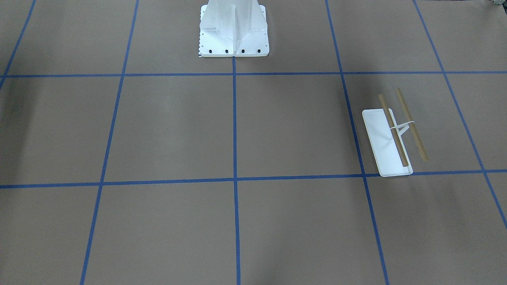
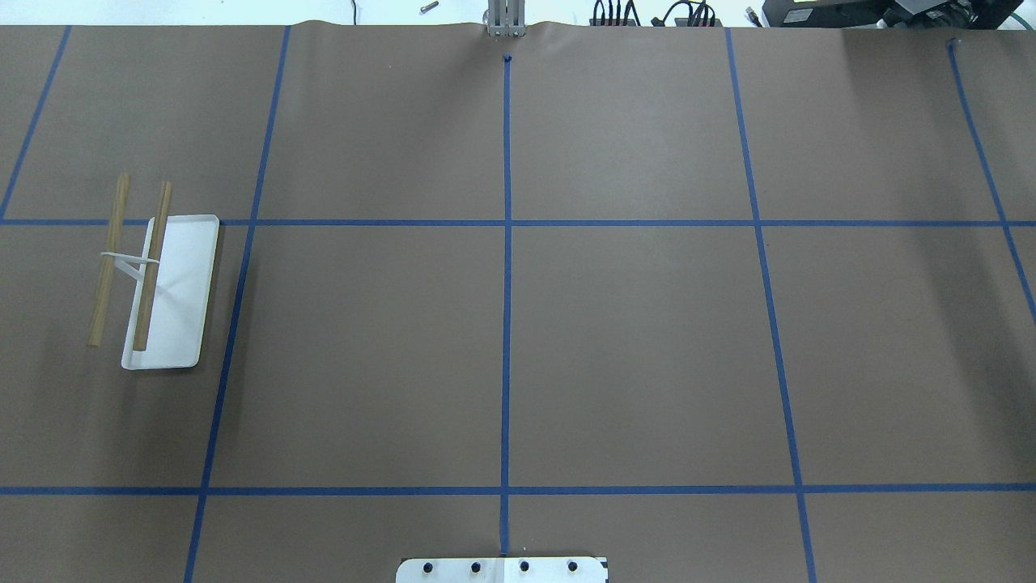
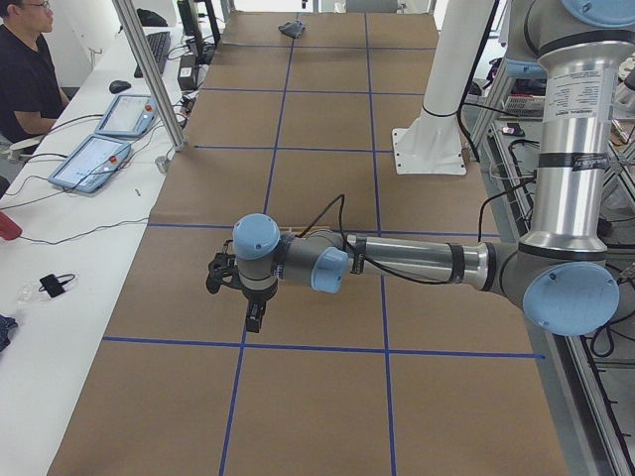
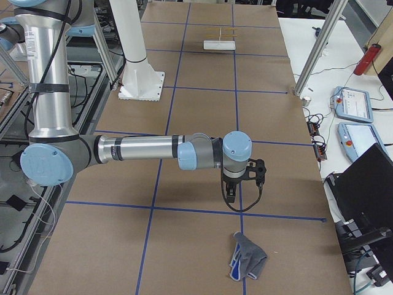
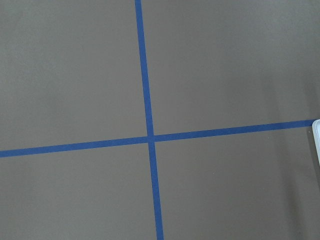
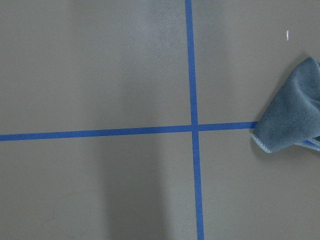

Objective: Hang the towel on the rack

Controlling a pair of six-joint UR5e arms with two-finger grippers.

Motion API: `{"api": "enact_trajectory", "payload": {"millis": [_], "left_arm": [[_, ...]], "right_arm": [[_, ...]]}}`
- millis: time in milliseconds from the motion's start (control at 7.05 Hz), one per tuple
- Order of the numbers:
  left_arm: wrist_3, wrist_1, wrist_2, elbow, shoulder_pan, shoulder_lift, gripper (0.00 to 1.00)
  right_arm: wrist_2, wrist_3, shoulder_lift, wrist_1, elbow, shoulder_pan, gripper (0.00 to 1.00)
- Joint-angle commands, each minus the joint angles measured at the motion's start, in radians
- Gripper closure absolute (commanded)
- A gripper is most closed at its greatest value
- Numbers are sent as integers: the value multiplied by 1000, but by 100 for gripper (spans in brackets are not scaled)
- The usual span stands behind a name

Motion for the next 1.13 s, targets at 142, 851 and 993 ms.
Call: {"api": "enact_trajectory", "payload": {"millis": [142,851,993], "left_arm": [[0,1,-2,0,-1,2,1],[0,-2,-2,-2,-4,2,1],[1,1,4,1,-4,2,1]], "right_arm": [[-9,1,-3,-3,2,0,0],[-58,0,4,1,1,-8,0],[-54,0,3,4,2,-8,0]]}}
